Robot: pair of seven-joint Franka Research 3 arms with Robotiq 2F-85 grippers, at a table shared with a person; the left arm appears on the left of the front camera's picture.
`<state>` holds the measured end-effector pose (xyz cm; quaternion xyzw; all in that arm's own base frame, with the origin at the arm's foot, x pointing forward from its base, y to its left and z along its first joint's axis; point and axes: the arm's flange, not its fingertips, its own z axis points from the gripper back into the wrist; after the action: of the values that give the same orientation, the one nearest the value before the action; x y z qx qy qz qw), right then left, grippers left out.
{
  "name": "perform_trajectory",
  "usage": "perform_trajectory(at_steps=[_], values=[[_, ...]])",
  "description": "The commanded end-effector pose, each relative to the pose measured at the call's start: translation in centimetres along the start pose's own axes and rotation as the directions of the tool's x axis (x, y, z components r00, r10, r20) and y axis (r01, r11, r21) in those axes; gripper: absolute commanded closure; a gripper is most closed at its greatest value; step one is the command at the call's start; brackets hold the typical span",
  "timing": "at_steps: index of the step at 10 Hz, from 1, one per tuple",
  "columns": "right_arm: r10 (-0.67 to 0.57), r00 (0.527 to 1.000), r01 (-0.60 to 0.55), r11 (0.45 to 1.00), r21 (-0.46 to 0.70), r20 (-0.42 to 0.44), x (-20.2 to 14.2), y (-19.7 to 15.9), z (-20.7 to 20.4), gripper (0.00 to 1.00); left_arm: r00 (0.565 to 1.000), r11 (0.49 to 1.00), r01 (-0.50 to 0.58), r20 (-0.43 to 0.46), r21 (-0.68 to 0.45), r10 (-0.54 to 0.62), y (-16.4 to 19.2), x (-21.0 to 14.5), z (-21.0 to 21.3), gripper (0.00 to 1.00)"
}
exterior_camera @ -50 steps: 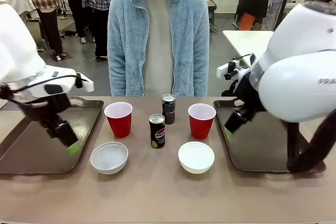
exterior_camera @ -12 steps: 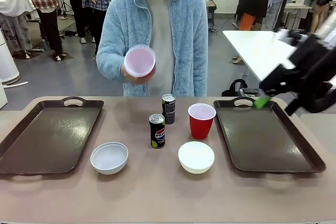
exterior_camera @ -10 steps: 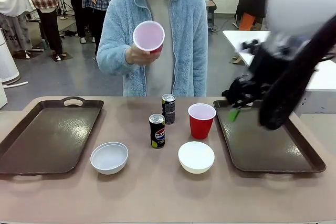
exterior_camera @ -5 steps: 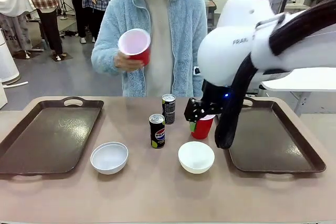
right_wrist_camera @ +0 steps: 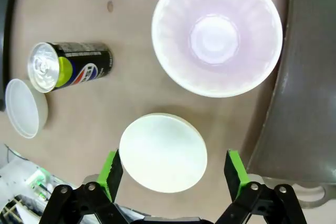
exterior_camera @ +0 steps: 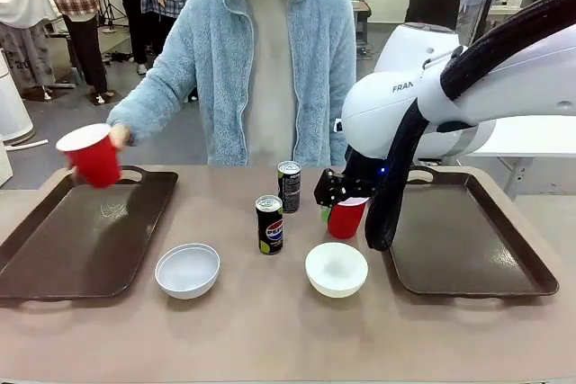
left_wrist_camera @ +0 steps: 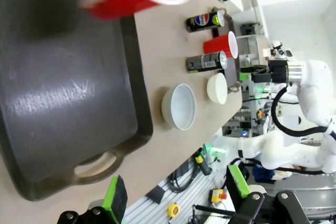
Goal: Prepare tableware on both trays.
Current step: Pick up a Picnic Bowl from the table and place it on a Handle tray.
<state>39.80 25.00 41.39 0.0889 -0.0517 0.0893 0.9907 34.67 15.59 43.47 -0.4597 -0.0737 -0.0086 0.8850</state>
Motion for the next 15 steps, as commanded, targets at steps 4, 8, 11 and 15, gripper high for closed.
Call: perform_trajectory(at_steps=[4, 8, 11, 15], values=[[-0.047, 0.996, 0.057, 0.990, -0.131, 0.072, -1.2, -1.6, -2.2, 0.00, 1.000, 1.000, 0.001, 0.004, -0.011, -0.001, -0.1, 0.0, 0.1, 0.00], [-0.014, 1.000, 0.017, 0.974, -0.225, 0.017, -3.3, -0.9, -5.3, 0.00, 1.000, 1.000, 0.001, 0.004, -0.011, -0.001, -0.1, 0.0, 0.1, 0.00], [-0.029, 0.999, 0.023, 0.974, -0.225, -0.027, -2.8, -1.1, -6.4, 0.34, 1.000, 1.000, 0.001, 0.004, -0.011, -0.001, -0.1, 0.0, 0.1, 0.00], [-0.059, 0.997, 0.045, 0.967, -0.249, -0.050, -1.9, -1.4, -7.7, 1.00, 1.000, 1.000, 0.001, 0.004, -0.011, -0.001, -0.1, 0.0, 0.1, 0.00]])
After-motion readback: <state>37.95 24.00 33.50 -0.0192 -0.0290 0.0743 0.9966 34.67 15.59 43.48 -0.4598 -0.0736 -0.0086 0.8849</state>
